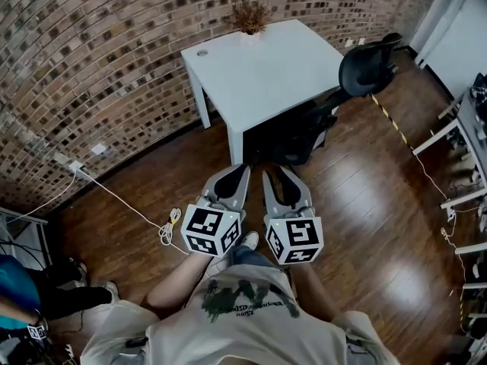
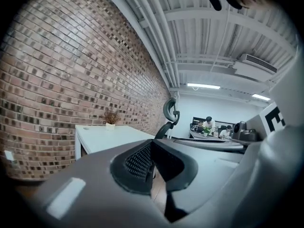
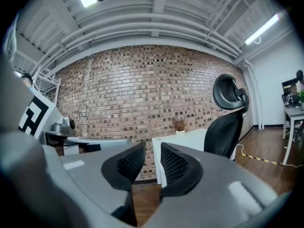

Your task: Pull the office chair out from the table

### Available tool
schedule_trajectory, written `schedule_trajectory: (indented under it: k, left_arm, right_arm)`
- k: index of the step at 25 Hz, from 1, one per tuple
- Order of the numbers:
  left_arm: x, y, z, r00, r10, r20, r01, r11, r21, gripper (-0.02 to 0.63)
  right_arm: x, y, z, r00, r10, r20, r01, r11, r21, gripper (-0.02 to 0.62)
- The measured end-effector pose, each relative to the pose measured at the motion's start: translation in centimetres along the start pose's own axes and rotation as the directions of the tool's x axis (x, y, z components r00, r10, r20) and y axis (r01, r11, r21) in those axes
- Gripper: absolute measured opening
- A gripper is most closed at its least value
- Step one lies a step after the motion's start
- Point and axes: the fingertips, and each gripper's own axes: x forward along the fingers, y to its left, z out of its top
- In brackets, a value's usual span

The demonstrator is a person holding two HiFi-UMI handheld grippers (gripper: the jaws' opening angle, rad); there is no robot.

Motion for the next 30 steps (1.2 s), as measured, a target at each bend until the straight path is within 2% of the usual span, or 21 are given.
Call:
schedule_trajectory:
  k: [5, 10, 15, 19, 23, 26, 30]
  left_arm:
    - [5.4, 2.0, 1.4, 0.999, -0.033, -0.021, 0.033, 0.999, 0.012, 0.017]
    - [9.9, 3.1, 2.6, 0.998, -0.063, -0.03, 0.064, 0.998, 0.03, 0.017]
    - [13.2, 2.9, 2.8, 0.991, -0.126, -0.05, 0.128, 0.991, 0.037, 0.017]
    - [16.0, 1.8, 3.0, 0.978, -0.198, -0.069, 0.204, 0.975, 0.087, 0.02]
    - [19.0, 1.4, 2.9, 0.951, -0.295, -0.097, 0.303, 0.948, 0.091, 0.021]
    - [21.4, 1.6, 3.2, 0.926, -0.36, -0.117, 0.37, 0.926, 0.076, 0.021]
    - [24.7, 2.1, 4.9, 0.891, -0.437, -0.123, 0.447, 0.891, 0.076, 0.021]
  right_arm:
    - [4.9, -3.2, 1.6, 0.999, -0.046, 0.01, 0.046, 0.999, 0.021, 0.097]
    - [8.1, -7.7, 2.3, 0.989, -0.145, -0.003, 0.145, 0.989, 0.023, 0.122]
    - [8.8, -11.2, 2.4, 0.969, -0.249, -0.007, 0.249, 0.966, 0.065, 0.169]
    - [9.4, -13.6, 2.4, 0.943, -0.332, -0.021, 0.333, 0.938, 0.098, 0.229]
    - [10.4, -16.7, 2.0, 0.889, -0.456, -0.038, 0.457, 0.878, 0.141, 0.283]
    - [11.0, -19.0, 1.5, 0.827, -0.559, -0.057, 0.556, 0.802, 0.219, 0.318]
    - [12.2, -21.2, 1.2, 0.746, -0.661, -0.085, 0.653, 0.699, 0.293, 0.327]
